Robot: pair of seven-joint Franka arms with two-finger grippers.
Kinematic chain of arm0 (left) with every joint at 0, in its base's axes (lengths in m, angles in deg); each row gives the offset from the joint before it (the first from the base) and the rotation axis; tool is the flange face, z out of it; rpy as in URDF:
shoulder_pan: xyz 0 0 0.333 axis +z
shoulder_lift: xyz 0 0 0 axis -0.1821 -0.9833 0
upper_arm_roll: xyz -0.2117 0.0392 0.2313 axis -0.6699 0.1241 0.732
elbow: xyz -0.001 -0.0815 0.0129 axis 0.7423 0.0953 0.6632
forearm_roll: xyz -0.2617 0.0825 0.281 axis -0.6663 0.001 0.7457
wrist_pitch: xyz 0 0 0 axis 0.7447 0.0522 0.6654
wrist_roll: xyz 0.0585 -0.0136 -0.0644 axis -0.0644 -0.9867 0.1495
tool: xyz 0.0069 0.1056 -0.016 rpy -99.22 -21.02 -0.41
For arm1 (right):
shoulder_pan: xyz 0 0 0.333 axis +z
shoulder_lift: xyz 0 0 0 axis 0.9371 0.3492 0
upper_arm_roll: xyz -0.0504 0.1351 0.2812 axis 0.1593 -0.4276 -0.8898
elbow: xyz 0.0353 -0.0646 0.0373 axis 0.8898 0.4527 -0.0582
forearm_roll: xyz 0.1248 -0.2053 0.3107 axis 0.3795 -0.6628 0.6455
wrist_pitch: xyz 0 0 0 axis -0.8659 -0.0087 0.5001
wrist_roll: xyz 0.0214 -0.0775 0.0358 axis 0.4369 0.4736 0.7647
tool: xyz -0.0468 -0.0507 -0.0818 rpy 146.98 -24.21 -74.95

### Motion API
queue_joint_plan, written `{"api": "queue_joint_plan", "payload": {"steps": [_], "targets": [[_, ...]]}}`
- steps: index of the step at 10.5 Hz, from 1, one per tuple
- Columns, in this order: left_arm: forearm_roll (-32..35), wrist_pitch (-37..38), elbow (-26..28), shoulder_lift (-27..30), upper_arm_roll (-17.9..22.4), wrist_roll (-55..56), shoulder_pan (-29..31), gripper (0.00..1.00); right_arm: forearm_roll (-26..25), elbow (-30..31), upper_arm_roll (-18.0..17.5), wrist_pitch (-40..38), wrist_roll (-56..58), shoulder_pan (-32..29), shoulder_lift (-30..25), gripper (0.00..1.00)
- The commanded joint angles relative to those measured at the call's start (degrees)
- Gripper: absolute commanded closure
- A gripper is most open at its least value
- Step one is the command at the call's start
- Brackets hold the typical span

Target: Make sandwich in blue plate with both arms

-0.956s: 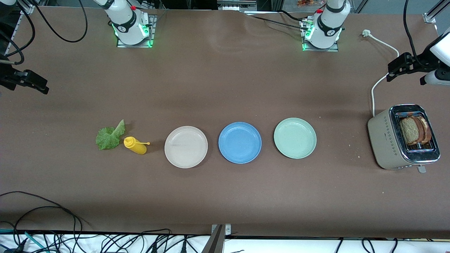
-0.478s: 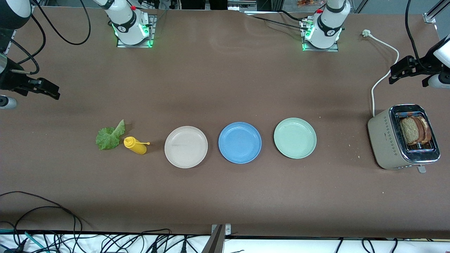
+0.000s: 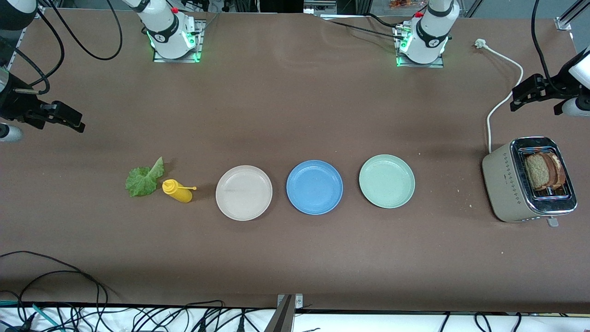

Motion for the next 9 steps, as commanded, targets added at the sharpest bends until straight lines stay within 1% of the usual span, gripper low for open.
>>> {"api": "queue_joint_plan", "payload": {"steps": [1,3,7,9], "targets": [[-0.74,-0.24,-1.05,-0.44,-0.07,-1.29,0.38,0.0,0.62,-1.84,0.2,-0.36,-0.45,-0.35,0.28,0.0],[-0.74,-0.24,-1.49,-0.45,-0.16,-1.29,0.29,0.0,0.19,-1.41,0.46,-1.15,-0.01,-0.88,0.72,0.0],[-0.74,-0.24,-1.49,-0.45,-0.24,-1.29,0.29,0.0,0.63,-2.19,0.81,-0.45,0.52,-1.67,5.37,0.0],[-0.74,-0.24,-1.49,-0.45,-0.25,-1.29,0.29,0.0,0.45,-2.63,0.73,-0.89,0.43,-1.5,5.73,0.0]]}}
